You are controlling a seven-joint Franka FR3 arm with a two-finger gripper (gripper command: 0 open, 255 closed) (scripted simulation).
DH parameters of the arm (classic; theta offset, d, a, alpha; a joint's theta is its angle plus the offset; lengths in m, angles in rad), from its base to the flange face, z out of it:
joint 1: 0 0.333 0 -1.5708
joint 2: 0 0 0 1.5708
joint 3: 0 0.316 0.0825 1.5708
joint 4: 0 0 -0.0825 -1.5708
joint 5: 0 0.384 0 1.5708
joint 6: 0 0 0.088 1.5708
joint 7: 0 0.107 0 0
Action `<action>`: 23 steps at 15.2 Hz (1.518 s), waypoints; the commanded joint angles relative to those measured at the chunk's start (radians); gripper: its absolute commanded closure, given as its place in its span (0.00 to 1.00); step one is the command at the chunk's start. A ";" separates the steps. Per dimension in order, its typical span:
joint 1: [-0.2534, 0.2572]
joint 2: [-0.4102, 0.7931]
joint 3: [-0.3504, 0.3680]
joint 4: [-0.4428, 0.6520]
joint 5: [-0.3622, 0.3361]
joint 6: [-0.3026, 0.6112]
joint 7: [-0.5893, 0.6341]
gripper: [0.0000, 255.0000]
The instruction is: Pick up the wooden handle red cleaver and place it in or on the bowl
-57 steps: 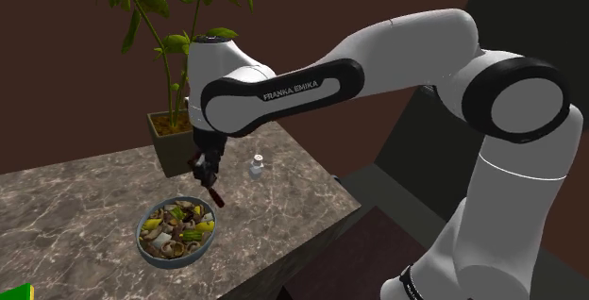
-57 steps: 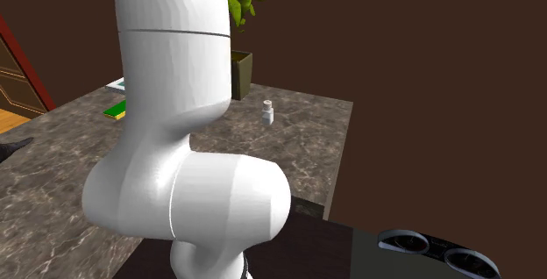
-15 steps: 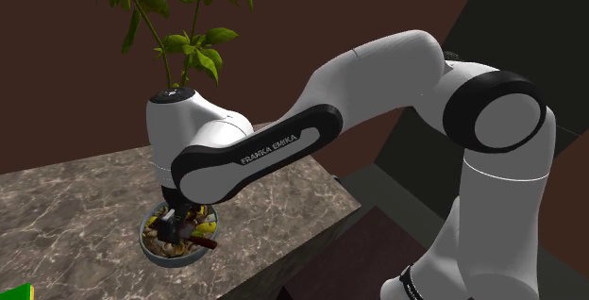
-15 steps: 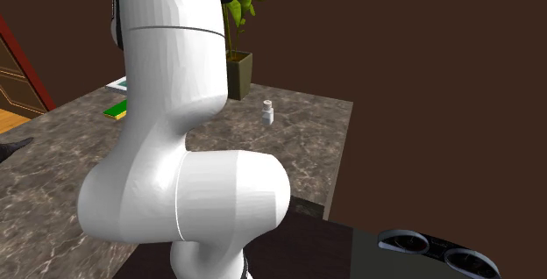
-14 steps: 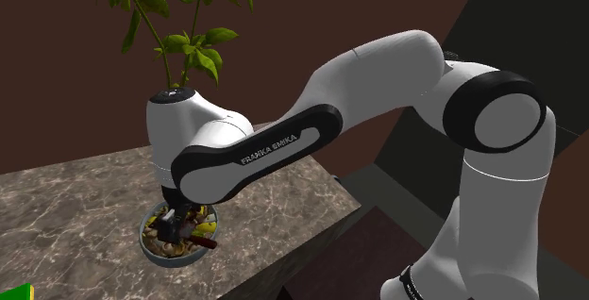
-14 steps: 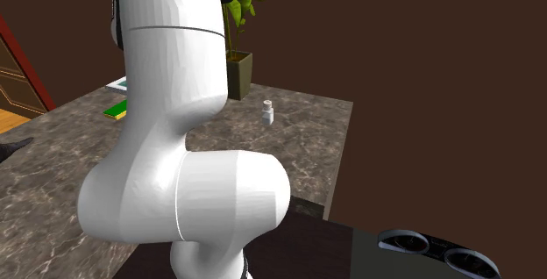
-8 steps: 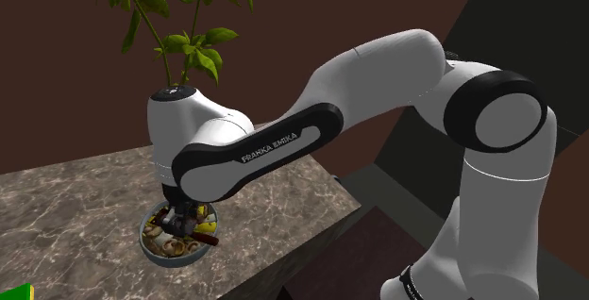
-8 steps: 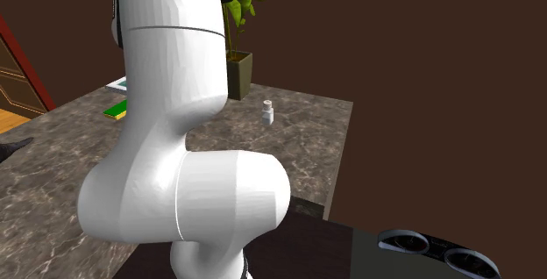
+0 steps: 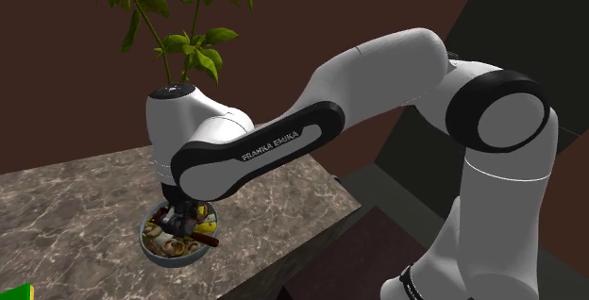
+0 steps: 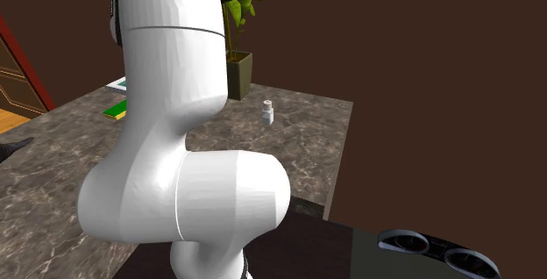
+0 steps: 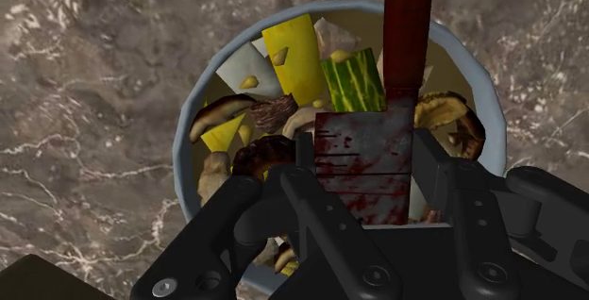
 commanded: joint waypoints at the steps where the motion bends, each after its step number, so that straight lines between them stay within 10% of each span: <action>1: -0.002 -0.013 0.004 0.005 0.006 -0.018 -0.003 1.00; 15: -0.004 -0.031 0.012 0.185 0.023 -0.215 -0.025 1.00; 23: 0.001 0.011 0.002 0.135 0.006 -0.126 -0.017 1.00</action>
